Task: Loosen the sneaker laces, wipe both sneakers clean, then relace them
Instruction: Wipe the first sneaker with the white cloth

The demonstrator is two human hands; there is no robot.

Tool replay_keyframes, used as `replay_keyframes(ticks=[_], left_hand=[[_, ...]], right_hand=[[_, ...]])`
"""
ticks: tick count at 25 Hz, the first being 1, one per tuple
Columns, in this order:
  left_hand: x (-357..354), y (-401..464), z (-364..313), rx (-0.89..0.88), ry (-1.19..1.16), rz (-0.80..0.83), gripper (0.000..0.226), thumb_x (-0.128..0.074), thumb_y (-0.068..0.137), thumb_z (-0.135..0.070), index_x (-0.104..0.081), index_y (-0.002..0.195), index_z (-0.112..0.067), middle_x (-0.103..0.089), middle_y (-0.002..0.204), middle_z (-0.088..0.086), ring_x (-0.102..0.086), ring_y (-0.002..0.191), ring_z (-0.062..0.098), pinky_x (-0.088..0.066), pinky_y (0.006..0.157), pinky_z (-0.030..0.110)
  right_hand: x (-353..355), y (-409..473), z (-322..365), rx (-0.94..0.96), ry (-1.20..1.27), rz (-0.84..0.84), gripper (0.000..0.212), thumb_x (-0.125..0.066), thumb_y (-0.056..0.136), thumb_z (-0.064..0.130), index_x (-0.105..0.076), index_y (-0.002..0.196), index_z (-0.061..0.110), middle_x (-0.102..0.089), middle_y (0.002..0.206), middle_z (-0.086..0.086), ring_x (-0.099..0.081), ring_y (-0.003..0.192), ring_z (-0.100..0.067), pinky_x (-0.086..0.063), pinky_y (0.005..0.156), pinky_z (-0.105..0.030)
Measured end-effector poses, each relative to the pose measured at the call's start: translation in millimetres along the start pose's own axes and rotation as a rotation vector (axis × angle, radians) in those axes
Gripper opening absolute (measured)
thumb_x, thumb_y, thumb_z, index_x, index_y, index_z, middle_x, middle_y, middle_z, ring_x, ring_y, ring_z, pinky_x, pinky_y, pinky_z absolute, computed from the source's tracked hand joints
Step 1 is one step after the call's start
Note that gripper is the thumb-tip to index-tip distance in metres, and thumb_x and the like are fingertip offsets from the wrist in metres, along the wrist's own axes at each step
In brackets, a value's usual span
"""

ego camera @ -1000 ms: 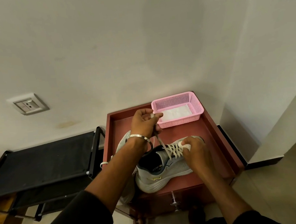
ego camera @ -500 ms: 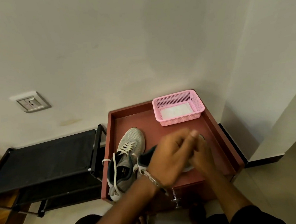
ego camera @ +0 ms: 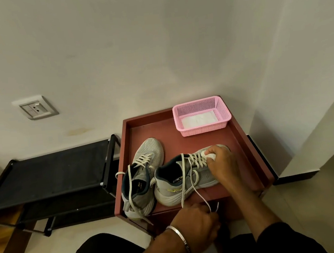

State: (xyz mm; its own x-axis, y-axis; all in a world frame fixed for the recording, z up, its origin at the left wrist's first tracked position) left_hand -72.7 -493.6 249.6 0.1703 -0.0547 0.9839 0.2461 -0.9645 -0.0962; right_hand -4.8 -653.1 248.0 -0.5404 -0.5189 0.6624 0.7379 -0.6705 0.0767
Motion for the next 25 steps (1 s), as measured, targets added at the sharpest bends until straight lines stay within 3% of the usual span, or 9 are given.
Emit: replay_keyframes(ticks=[3,7,9,13,17,19,21,22,25], left_hand=[[-1,2,0,0.005,0.133,-0.014,0.033,-0.041,0.093,-0.041,-0.067,0.104,-0.024,-0.066,0.106,0.008,-0.058,0.099,0.029,-0.047,0.087,0.042],[39,9,4,0.096,0.096,-0.153,0.020,-0.046,0.091,-0.036,-0.063,0.084,-0.027,-0.064,0.067,-0.005,-0.060,0.061,0.018,-0.046,0.058,0.028],[70,9,25,0.245,0.010,-0.326,0.020,-0.044,0.096,-0.034,-0.060,0.089,-0.025,-0.063,0.072,-0.004,-0.059,0.064,0.018,-0.047,0.058,0.031],[82,0,94,0.717,-0.456,-0.516,0.015,-0.049,0.098,-0.027,-0.057,0.100,-0.014,-0.057,0.099,0.001,-0.055,0.088,0.018,-0.048,0.079,0.036],[59,14,127,1.014,-0.792,-0.246,0.035,-0.047,0.098,-0.035,-0.060,0.086,-0.004,-0.063,0.085,0.012,-0.061,0.085,0.032,-0.047,0.075,0.032],[51,20,127,1.145,-1.110,-0.177,0.036,-0.044,0.101,-0.032,-0.063,0.096,-0.001,-0.067,0.094,0.015,-0.065,0.088,0.032,-0.049,0.073,0.031],[46,24,119,1.286,-1.524,-0.223,0.028,-0.045,0.101,-0.023,-0.061,0.090,-0.002,-0.069,0.076,0.014,-0.068,0.060,0.024,-0.054,0.051,0.026],[44,25,115,1.332,-1.663,-0.256,0.027,-0.046,0.101,-0.019,-0.059,0.083,-0.004,-0.065,0.063,0.011,-0.062,0.043,0.020,-0.048,0.038,0.021],[42,32,111,1.350,-1.758,-0.315,0.036,-0.049,0.101,-0.028,-0.052,0.073,-0.006,-0.057,0.041,0.006,-0.051,0.026,0.015,-0.036,0.027,0.015]], right_hand=[[-1,0,-1,-0.007,-0.001,0.004,0.018,-0.064,0.083,0.003,-0.069,0.092,0.017,-0.063,0.100,-0.004,-0.057,0.095,-0.022,-0.042,0.071,-0.027],[-2,1,-2,-0.016,0.005,0.014,0.017,-0.065,0.084,0.005,-0.068,0.092,0.020,-0.061,0.100,-0.002,-0.057,0.093,-0.021,-0.041,0.070,-0.026],[-2,1,-2,-0.027,0.003,0.018,0.017,-0.064,0.084,0.006,-0.068,0.092,0.020,-0.060,0.100,-0.001,-0.055,0.092,-0.018,-0.041,0.068,-0.025],[0,1,0,-0.020,-0.011,0.012,0.018,-0.061,0.085,0.003,-0.070,0.094,0.016,-0.060,0.101,-0.003,-0.054,0.092,-0.019,-0.039,0.068,-0.025],[-1,0,0,-0.023,-0.004,0.026,0.018,-0.061,0.083,0.003,-0.069,0.092,0.017,-0.058,0.100,-0.002,-0.055,0.094,-0.021,-0.044,0.070,-0.028],[-1,-1,0,-0.018,-0.007,0.027,0.018,-0.061,0.083,0.004,-0.067,0.090,0.020,-0.055,0.097,0.001,-0.056,0.093,-0.021,-0.048,0.070,-0.030],[-1,0,1,-0.009,0.003,0.026,0.018,-0.062,0.082,0.005,-0.066,0.089,0.021,-0.055,0.096,0.002,-0.057,0.092,-0.020,-0.051,0.071,-0.033],[-1,0,1,-0.012,0.007,0.028,0.019,-0.062,0.082,0.005,-0.066,0.088,0.021,-0.056,0.097,0.002,-0.057,0.092,-0.020,-0.051,0.072,-0.032],[1,0,0,-0.009,0.017,0.021,0.020,-0.062,0.081,0.004,-0.066,0.088,0.022,-0.057,0.100,0.002,-0.057,0.092,-0.018,-0.048,0.071,-0.029]])
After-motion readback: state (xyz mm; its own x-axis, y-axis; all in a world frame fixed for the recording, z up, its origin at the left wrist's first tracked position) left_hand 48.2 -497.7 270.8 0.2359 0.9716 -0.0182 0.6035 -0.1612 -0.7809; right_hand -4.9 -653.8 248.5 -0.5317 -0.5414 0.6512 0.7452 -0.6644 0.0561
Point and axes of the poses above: each hand's wrist, its own y-axis towards the middle knuckle, its own x-axis out of the back of the hand, z = x × y, the point moved 8 cm from there along y, towards the middle knuckle
